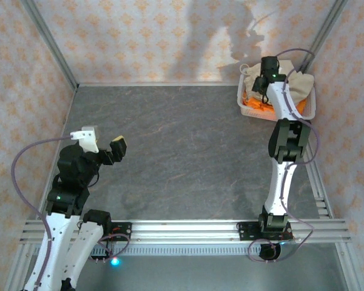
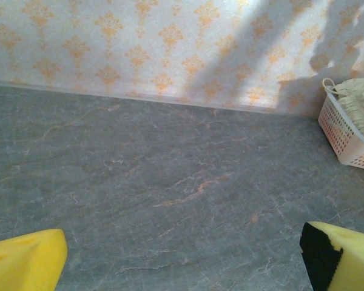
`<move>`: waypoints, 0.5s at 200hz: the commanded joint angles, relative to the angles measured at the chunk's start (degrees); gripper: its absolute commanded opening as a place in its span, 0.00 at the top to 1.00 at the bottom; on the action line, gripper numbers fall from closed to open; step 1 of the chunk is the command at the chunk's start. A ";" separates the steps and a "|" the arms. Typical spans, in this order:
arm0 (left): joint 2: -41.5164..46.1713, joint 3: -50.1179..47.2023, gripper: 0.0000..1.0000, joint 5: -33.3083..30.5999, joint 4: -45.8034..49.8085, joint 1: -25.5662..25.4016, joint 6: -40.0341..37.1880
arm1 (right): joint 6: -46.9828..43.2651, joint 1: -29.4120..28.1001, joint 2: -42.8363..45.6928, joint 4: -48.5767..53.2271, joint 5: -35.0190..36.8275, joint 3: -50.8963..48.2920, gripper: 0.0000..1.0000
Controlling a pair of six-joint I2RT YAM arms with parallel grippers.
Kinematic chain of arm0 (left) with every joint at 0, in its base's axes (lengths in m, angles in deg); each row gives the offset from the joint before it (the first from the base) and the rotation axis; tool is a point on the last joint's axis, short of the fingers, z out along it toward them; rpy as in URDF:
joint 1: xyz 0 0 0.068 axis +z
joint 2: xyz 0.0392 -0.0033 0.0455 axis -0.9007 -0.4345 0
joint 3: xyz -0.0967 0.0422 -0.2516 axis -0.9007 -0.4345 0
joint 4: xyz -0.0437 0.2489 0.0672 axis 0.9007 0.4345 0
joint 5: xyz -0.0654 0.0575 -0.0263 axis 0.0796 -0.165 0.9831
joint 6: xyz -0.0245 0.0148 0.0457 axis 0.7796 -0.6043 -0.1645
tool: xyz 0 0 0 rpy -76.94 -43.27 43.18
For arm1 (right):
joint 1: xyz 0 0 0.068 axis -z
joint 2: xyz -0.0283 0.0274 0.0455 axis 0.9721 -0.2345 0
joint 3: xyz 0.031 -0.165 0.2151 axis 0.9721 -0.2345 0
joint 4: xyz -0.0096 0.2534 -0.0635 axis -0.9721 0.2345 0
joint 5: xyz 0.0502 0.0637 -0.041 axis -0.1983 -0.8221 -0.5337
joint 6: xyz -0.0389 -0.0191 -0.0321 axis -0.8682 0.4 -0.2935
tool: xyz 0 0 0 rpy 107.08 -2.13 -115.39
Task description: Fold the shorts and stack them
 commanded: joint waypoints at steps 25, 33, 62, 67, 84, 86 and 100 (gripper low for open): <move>1.95 -0.88 0.00 -0.16 1.65 0.29 -1.45 | 1.99 0.13 -2.95 6.72 0.10 8.95 0.69; 2.19 -0.95 0.00 -0.46 1.67 0.32 -1.52 | 2.31 0.02 -1.48 5.83 0.00 7.96 0.78; 2.84 -1.08 0.00 -1.44 1.86 0.29 -1.69 | 2.86 -0.80 7.10 0.14 -1.38 0.51 1.00; 2.92 -1.10 0.00 -1.61 1.86 0.26 -1.69 | 2.93 -0.98 8.93 -1.04 -1.81 -1.15 1.00; 3.19 -1.15 0.00 -1.76 1.81 0.29 -1.70 | 4.34 -1.58 15.68 -5.43 -3.66 -7.04 1.00; 3.19 -1.17 0.00 -1.75 1.85 0.27 -1.70 | 4.55 -1.57 16.51 -6.09 -4.17 -7.80 1.00; 3.28 -1.19 0.00 -1.86 1.90 0.30 -1.70 | 5.69 -2.14 22.31 -10.23 -6.63 -12.45 1.00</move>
